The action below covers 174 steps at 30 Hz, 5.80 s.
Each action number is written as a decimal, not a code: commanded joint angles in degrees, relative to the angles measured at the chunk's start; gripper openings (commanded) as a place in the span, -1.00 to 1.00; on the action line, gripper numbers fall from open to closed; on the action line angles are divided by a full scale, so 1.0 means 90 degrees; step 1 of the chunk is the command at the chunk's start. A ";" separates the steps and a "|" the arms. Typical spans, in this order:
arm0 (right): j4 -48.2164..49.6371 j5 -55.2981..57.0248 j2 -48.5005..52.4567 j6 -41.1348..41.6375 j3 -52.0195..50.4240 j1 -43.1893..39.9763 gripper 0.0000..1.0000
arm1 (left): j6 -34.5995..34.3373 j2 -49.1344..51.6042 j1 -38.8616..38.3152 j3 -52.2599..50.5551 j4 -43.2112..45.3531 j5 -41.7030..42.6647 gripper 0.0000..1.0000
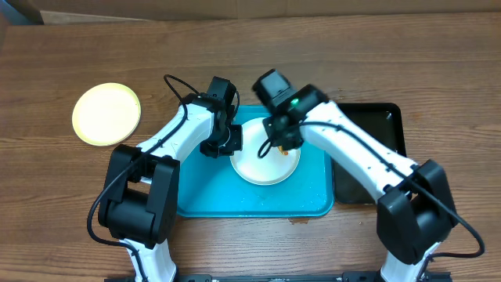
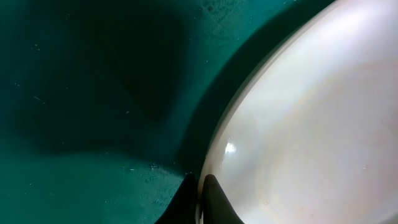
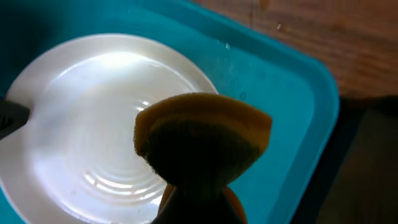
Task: Clean dirty plates on tray and stack at the side
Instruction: 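Scrub the white plate with the sponge while left gripper holds it, then return the sponge to the black tray and raise right arm, then lift the white plate with left gripper and swing it leftward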
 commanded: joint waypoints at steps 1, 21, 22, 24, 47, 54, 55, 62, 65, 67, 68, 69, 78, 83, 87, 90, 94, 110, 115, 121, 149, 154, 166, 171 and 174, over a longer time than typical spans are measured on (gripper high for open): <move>0.0209 0.0984 0.0063 -0.0002 0.0073 0.0138 -0.92 | 0.0075 -0.0085 0.0000 -0.0051 0.0017 -0.0046 -0.91; 0.0308 0.0554 0.1265 0.0223 0.0073 0.0032 -0.92 | 0.0075 -0.0085 0.0000 -0.0051 0.0015 -0.0046 -0.92; 0.0335 0.0389 0.1275 0.0221 0.0070 -0.0007 -0.92 | 0.0075 -0.0085 0.0000 -0.0051 0.0012 -0.0046 -0.92; 0.0374 0.0061 0.1309 0.0221 0.0073 -0.0095 -0.92 | 0.0075 -0.0085 0.0000 -0.0051 0.0012 -0.0046 -0.91; 0.0500 -0.3864 0.1627 0.0172 0.0117 -0.0231 -0.92 | 0.0075 -0.0085 0.0000 -0.0051 -0.0027 -0.0046 -0.92; 0.0044 -0.4745 0.1615 -0.0158 0.0937 -0.0784 -0.92 | 0.0075 -0.0085 0.0000 -0.0051 -0.0034 -0.0046 -0.90; -0.0148 -0.4801 0.1615 -0.0197 0.1132 -0.0903 -0.92 | 0.0075 -0.0085 0.0000 -0.0051 -0.0036 -0.0046 -0.91; -0.1812 -0.4250 0.1615 -0.0692 0.2062 -0.1858 -0.92 | 0.0075 -0.0085 0.0000 -0.0051 -0.0034 -0.0046 -0.79; -0.2346 -0.3577 0.1615 -0.0692 0.2096 -0.2336 -0.92 | 0.0075 -0.0085 0.0000 -0.0051 -0.0034 -0.0046 -0.67; -0.2616 -0.3143 0.1615 -0.0690 0.2069 -0.2684 -0.92 | 0.0075 -0.0085 0.0000 -0.0051 -0.0036 -0.0046 -0.62; -0.2710 -0.2905 0.1615 -0.0687 0.2069 -0.2844 -0.92 | 0.0075 -0.0085 0.0000 -0.0051 -0.0036 -0.0046 -0.60; -0.2790 -0.2618 0.1615 -0.0653 0.2064 -0.3024 -0.92 | 0.0075 -0.0085 0.0000 -0.0051 -0.0036 -0.0046 -0.56; -0.2637 -0.1838 0.1617 -0.0639 0.1596 -0.3818 -0.92 | 0.0070 -0.0085 0.0000 -0.0051 -0.0056 -0.0044 -0.50; -0.2186 -0.1549 0.1617 -0.0639 0.0991 -0.3883 -0.92 | 0.0070 -0.0085 0.0000 -0.0051 -0.0056 -0.0044 -0.48; -0.1809 -0.1508 0.1617 -0.0636 0.0634 -0.3883 -0.39 | 0.0070 -0.0085 0.0000 -0.0051 -0.0068 -0.0044 -0.45; -0.1795 -0.1528 0.1615 -0.0639 0.0675 -0.3883 0.53 | 0.0070 -0.0085 0.0000 -0.0051 -0.0063 -0.0046 -0.34; -0.1902 -0.1868 0.1615 -0.0508 0.1280 -0.4029 0.57 | 0.0070 -0.0085 0.0000 -0.0051 -0.0104 -0.0044 -0.38; -0.1940 -0.2365 0.1617 0.0155 0.2715 -0.5962 1.00 | -0.0117 -0.0083 -0.0029 -0.0058 -0.0231 0.0032 -0.81; -0.1868 -0.2365 0.1617 0.0155 0.2715 -0.6261 1.00 | -0.0146 -0.0087 -0.0051 -0.0029 -0.0202 -0.0022 -0.92; -0.1693 -0.2365 0.1617 0.0153 0.2715 -0.6297 1.00 | -0.0138 -0.0313 -0.0056 0.0542 -0.0617 -0.0457 -0.92; -0.1620 -0.2365 0.1617 0.0153 0.2715 -0.6297 1.00 | 0.1180 -0.0780 -0.4036 0.2331 0.1741 -0.5187 -0.92; -0.1620 -0.2365 0.1617 0.0153 0.2715 -0.6297 1.00 | 0.2820 -0.0780 -0.4860 0.2331 0.2781 -0.6938 -0.92; -0.1620 -0.2365 0.1617 0.0155 0.2715 -0.6297 1.00 | 0.6207 -0.0780 -0.5501 0.2331 0.5673 -0.8415 -0.92; -0.1620 -0.2365 0.1617 0.0155 0.2715 -0.6297 1.00 | 0.6207 -0.0780 -0.5501 0.2329 0.6105 -0.8403 -0.92; -0.1620 -0.2365 0.1617 0.0155 0.2715 -0.6297 1.00 | 0.5389 -0.0780 -0.5493 0.2327 0.5763 -0.8403 -0.92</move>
